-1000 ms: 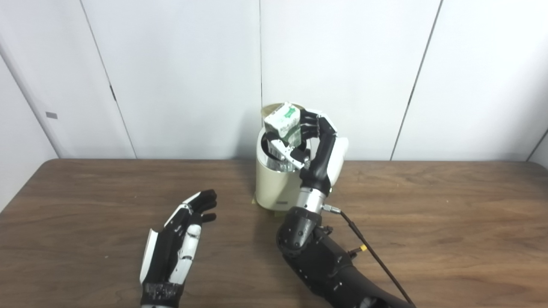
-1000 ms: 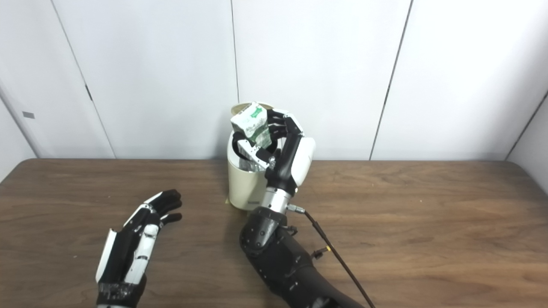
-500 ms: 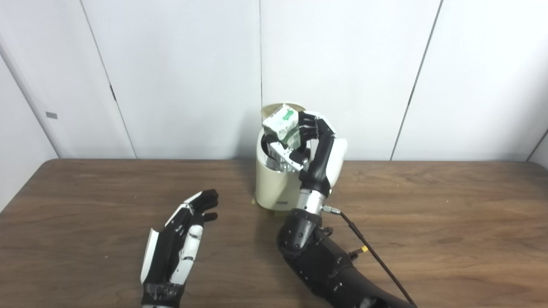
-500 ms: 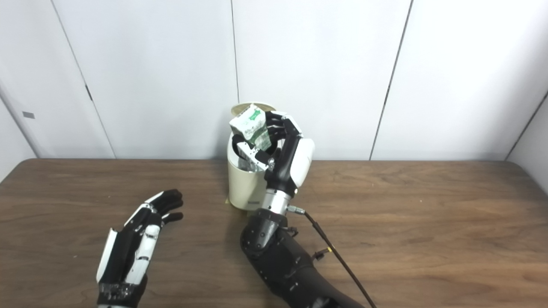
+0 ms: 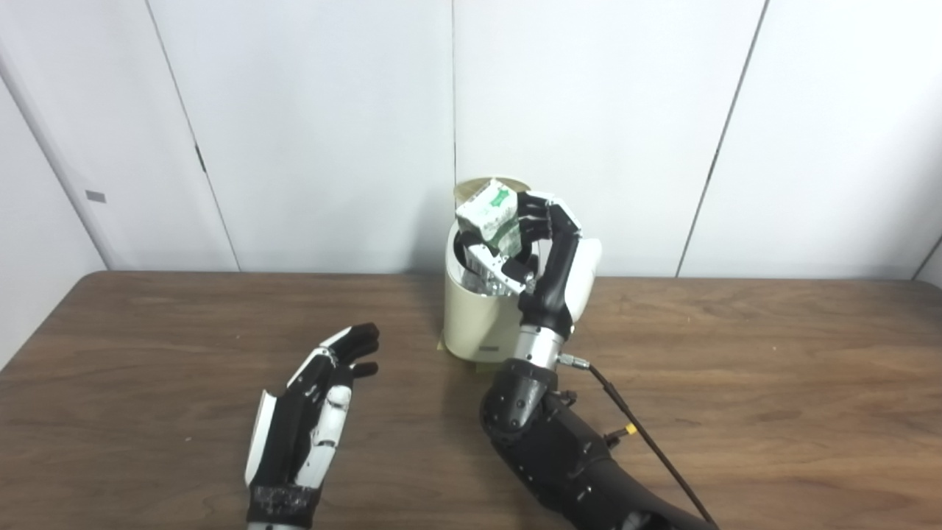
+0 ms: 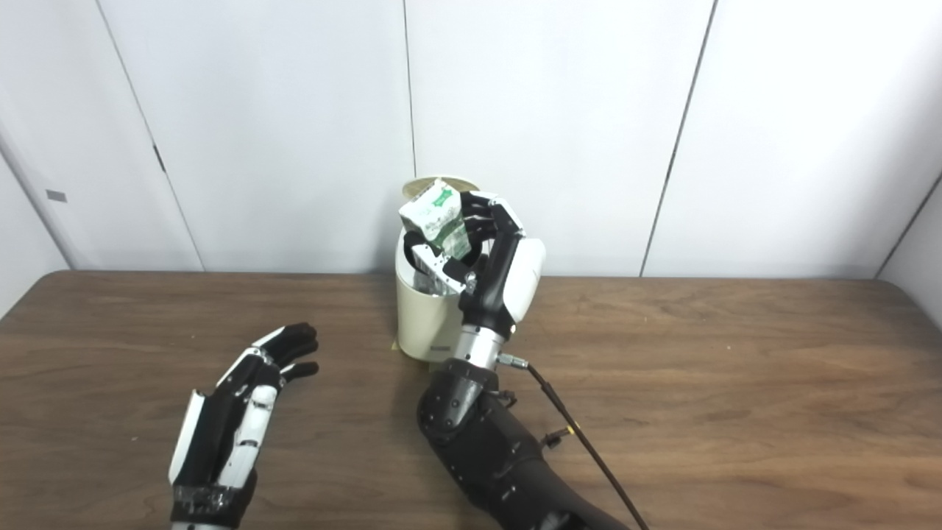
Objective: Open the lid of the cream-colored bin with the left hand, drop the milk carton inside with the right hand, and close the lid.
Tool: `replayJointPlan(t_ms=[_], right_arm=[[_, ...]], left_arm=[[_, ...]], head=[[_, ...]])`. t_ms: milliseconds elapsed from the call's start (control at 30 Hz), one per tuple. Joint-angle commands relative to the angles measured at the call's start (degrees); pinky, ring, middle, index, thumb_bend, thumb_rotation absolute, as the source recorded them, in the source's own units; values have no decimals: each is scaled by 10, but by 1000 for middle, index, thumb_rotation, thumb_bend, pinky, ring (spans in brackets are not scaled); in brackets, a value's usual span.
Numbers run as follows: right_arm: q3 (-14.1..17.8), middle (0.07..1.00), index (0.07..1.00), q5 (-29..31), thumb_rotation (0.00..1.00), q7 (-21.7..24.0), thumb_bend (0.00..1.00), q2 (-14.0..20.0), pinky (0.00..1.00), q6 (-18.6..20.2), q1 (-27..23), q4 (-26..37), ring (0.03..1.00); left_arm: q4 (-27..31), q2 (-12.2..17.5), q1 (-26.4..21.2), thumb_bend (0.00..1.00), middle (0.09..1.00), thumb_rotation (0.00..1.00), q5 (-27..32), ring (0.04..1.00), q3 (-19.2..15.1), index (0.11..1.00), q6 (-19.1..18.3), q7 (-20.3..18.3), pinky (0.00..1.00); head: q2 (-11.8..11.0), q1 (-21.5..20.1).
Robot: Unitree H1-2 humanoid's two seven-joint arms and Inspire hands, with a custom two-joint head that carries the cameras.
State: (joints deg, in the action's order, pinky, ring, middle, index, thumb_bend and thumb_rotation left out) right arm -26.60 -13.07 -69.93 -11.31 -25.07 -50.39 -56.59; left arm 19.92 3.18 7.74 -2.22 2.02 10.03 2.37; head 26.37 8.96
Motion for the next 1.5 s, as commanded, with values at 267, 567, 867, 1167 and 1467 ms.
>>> replayJointPlan(t_ms=[267,567,867,1167,1467], right_arm=[[-6,497,511,-23,0,-28,508,-7,352,-19,-67,20,430],[-4,492,514,-24,0,-28,508,-9,361,-19,-73,15,431],[-10,494,515,-20,0,-28,508,-7,354,-19,-67,16,429],[-20,494,512,-14,0,-28,508,-2,361,-19,-42,29,432],[-18,494,524,-19,0,-28,507,2,350,-19,-21,42,424]], left_arm=[[25,-32,150,250,828,761,-13,816,15,793,39,12,744],[27,-32,151,246,825,755,-14,813,14,791,38,14,743],[29,-31,148,244,824,781,-15,821,14,793,31,13,754],[29,-27,143,241,820,765,-19,816,12,787,27,12,750],[26,-25,139,233,829,759,-5,823,14,789,29,7,758]], head=[[0,3],[1,1],[-1,-3],[-1,-9],[-1,-12]])
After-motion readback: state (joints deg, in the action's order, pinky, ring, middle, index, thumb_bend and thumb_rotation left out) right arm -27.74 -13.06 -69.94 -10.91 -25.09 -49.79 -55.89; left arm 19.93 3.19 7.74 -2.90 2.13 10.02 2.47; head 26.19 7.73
